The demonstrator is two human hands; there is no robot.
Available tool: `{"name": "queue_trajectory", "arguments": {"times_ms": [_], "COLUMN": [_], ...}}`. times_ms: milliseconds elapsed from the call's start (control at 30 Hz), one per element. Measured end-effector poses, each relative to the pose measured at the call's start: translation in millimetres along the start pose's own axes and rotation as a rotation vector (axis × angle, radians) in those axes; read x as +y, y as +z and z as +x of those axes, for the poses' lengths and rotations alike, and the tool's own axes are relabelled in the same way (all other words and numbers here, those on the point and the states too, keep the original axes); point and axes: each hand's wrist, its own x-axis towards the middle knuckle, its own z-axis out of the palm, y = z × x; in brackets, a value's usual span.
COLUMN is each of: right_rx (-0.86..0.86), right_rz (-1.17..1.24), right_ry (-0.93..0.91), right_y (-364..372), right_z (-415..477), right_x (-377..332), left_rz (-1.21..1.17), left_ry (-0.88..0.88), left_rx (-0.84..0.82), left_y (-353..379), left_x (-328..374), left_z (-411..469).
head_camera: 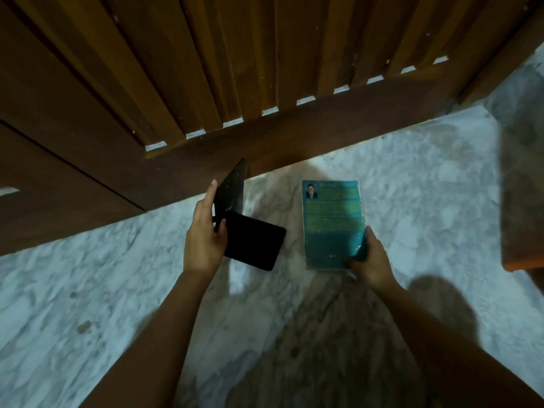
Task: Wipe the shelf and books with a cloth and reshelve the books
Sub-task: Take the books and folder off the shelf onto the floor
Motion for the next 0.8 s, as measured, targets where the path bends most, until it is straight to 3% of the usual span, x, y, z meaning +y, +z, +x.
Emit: {"name": "queue_trajectory", "arguments": {"times_ms": [467, 633, 800], "right_rx": [0.005, -0.06, -0.146], "right_rz": [-0.17, -0.302, -0.421], "right_ry": [0.036, 0.148, 0.187], "right_y": [17, 13, -1], "right_z": [-6, -3, -10], "right_x": [-16, -21, -83], "left_rz": [0.261, 0.329, 0.376], "left_ry": [0.021, -0.056, -0.104], "left_rx": [0.024, -0.01, -0.036], "left_y": [-12, -22, -54], "left_x": [-3, 7, 47], "left_z": [-3, -1, 6]}}
